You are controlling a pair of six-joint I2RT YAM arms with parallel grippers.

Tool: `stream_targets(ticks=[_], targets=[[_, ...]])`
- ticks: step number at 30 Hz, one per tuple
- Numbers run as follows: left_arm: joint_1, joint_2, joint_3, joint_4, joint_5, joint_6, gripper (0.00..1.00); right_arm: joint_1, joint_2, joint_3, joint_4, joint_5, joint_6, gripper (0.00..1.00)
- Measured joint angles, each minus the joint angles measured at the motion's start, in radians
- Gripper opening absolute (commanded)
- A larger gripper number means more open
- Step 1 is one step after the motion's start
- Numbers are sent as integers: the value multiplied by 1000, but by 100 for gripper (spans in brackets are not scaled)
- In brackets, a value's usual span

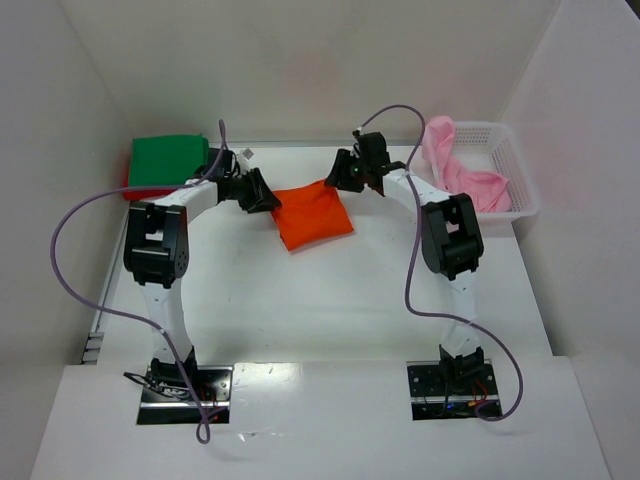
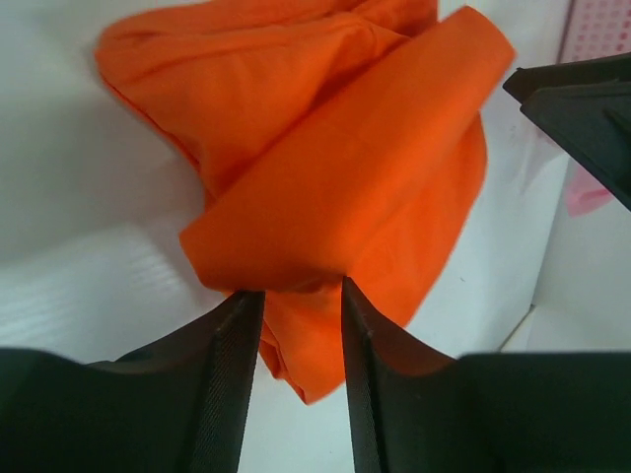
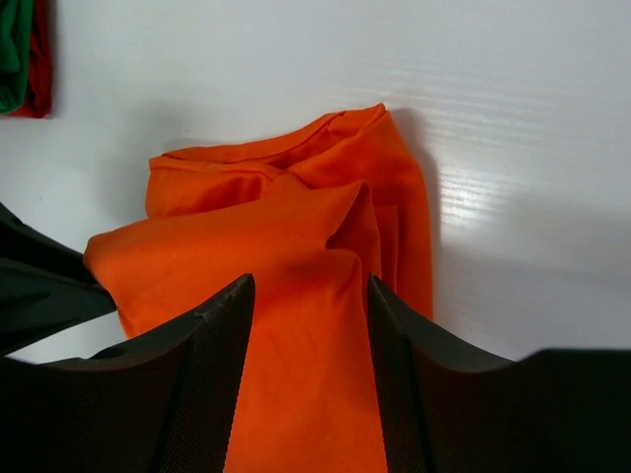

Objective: Fold and stack the t-shirts
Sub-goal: Fold the long partially folded tshirt into a neat square

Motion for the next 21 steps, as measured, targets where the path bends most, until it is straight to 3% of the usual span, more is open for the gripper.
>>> stream_targets(ticks=[7, 9, 12, 13, 14, 16, 21], targets=[[2, 115, 163, -19, -38, -1, 42, 0, 141, 134, -21, -27, -7, 55], [3, 132, 199, -21, -48, -1, 41, 0, 174, 171, -34, -33, -8, 50], [6, 153, 245, -26, -57, -1, 34, 0, 208, 220, -50, -42, -12, 35], [6, 161, 261, -27, -58, -1, 29, 0, 216, 234, -53, -45, -15, 22], [6, 172, 277, -28, -60, -2, 25, 0, 225, 250, -56, -48, -21, 17], [6, 193, 301, -27, -64, -2, 14, -1, 243, 289, -72, -53, -23, 10], [6, 221, 314, -38, -71, 0, 4, -3, 257, 327, -82, -56, -23, 0]])
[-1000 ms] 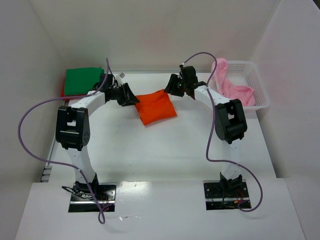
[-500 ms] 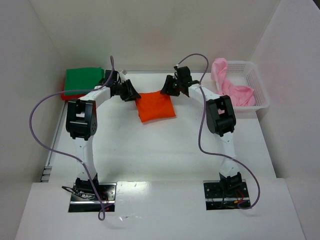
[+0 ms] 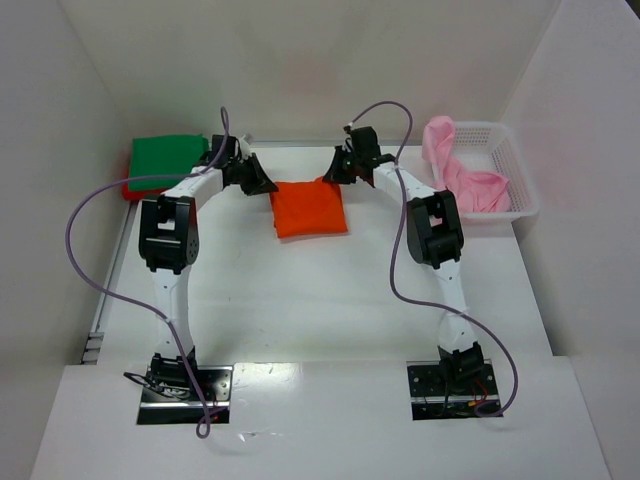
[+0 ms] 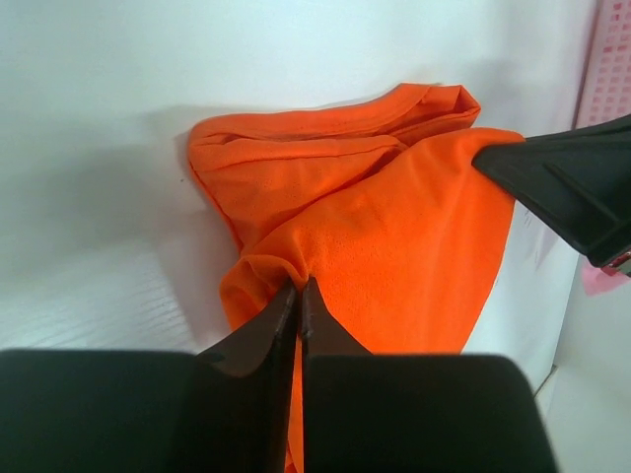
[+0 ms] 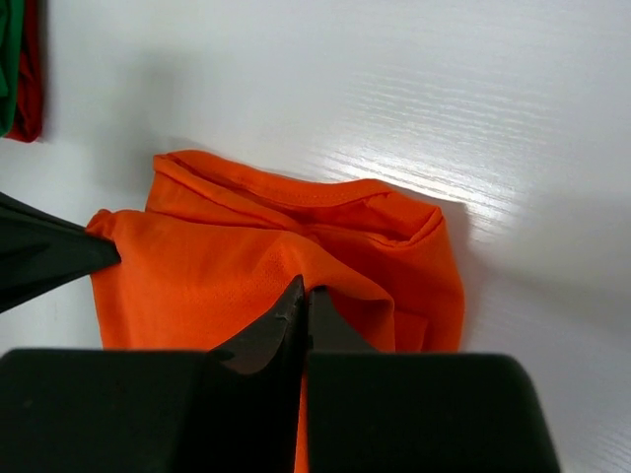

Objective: Fold and stack the t-shirts
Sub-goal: Fold the long partially folded tshirt into a neat square

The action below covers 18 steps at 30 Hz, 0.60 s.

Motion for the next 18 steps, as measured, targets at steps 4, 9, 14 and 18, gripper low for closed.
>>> stream_targets(ticks=[4, 9, 14, 18], targets=[[0, 1, 18, -11, -1, 3, 1, -1, -5, -2, -10, 4, 1, 0], [0, -1, 37, -10, -2, 6, 0, -2, -78, -65, -7, 14, 1, 0], [0, -11, 37, -11, -4, 7, 0, -2, -193, -139, 14, 28, 1, 2], [-1, -16, 50, -12, -3, 7, 0, -3, -245, -174, 38, 39, 1, 5]])
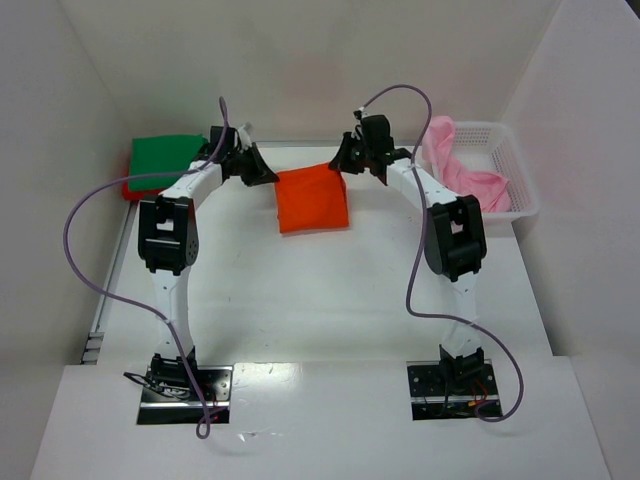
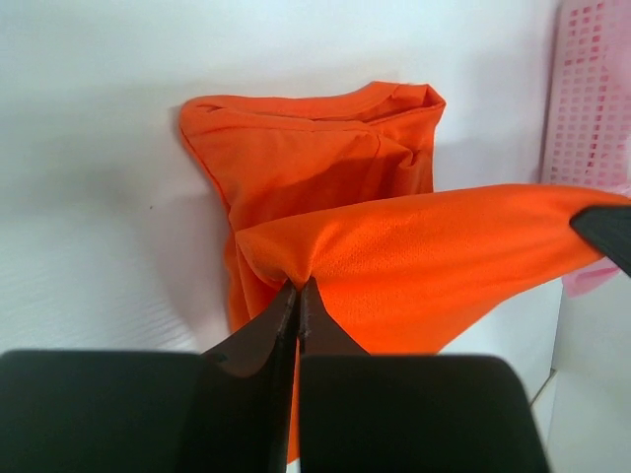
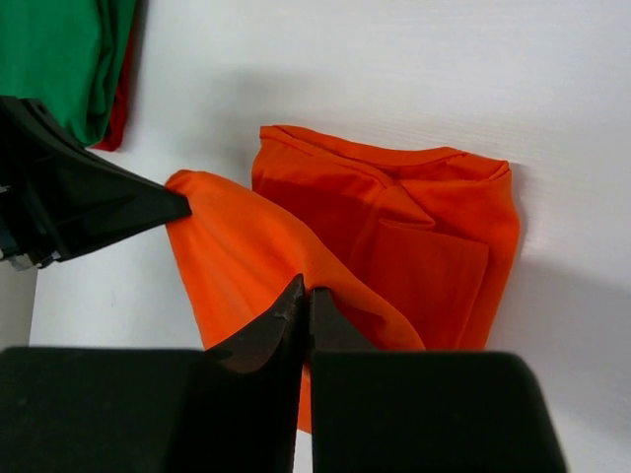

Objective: Fold and stack the t-shirts
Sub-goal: Fold the long partially folded tshirt into a neat square

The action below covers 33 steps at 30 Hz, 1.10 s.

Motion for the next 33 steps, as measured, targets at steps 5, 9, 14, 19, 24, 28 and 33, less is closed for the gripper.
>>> stream_targets(ticks=[5, 9, 14, 19, 24, 28, 33], targets=[[2, 6, 75, -14, 0, 0, 0, -9, -6, -18, 15, 8, 0, 10], [3, 54, 190, -21, 0, 0, 0, -34, 24, 1, 27, 2, 1, 14], [5, 193, 351, -56, -11, 4, 18, -66, 146, 97, 31, -5, 0, 14], [10, 351, 484, -138, -19, 26, 39, -89, 265, 170, 16, -10, 0, 14], [12, 571, 855, -309, -7, 38, 45, -101, 294, 172, -20, -13, 5, 29], [13, 723, 1199, -413, 16, 37, 45, -101, 290, 172, -13, -16, 10, 40], [5, 721, 1264, -497, -17, 71, 54, -101, 248, 102, 3, -32, 11, 44]])
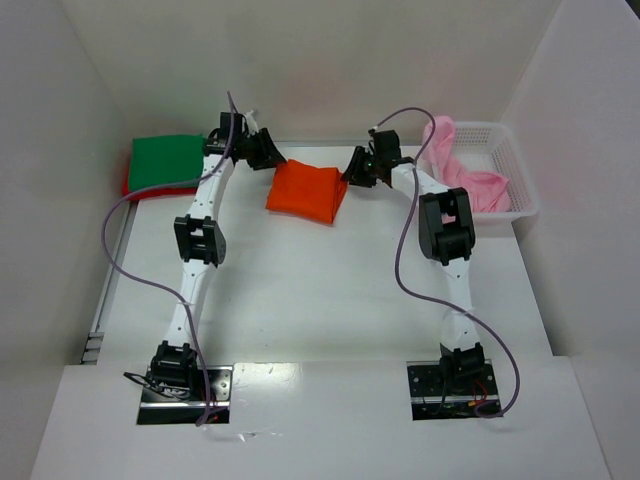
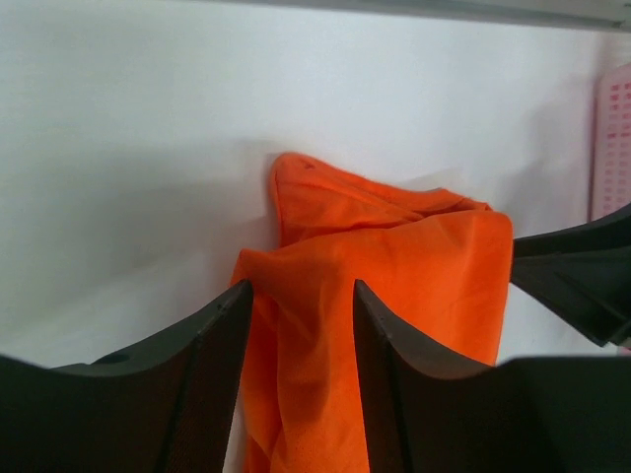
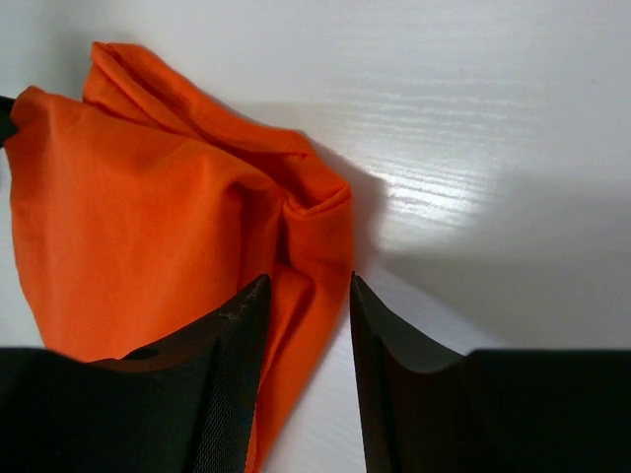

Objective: Fold and stack the t-shirts
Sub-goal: Fold the long partially folded tshirt into a neat square

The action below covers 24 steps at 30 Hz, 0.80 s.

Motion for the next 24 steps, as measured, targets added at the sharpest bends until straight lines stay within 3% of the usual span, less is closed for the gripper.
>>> stream_targets(ticks=[8, 14, 24], targets=[[-23, -13, -3, -119, -99, 87, 72, 0, -54, -29, 30, -25, 6, 50], [-37, -68, -27, -148, -165, 144, 74, 0, -100, -31, 52, -49, 8, 56], [-56, -77, -39, -150, -168, 173, 67, 0, -100, -29, 51, -56, 1, 61]])
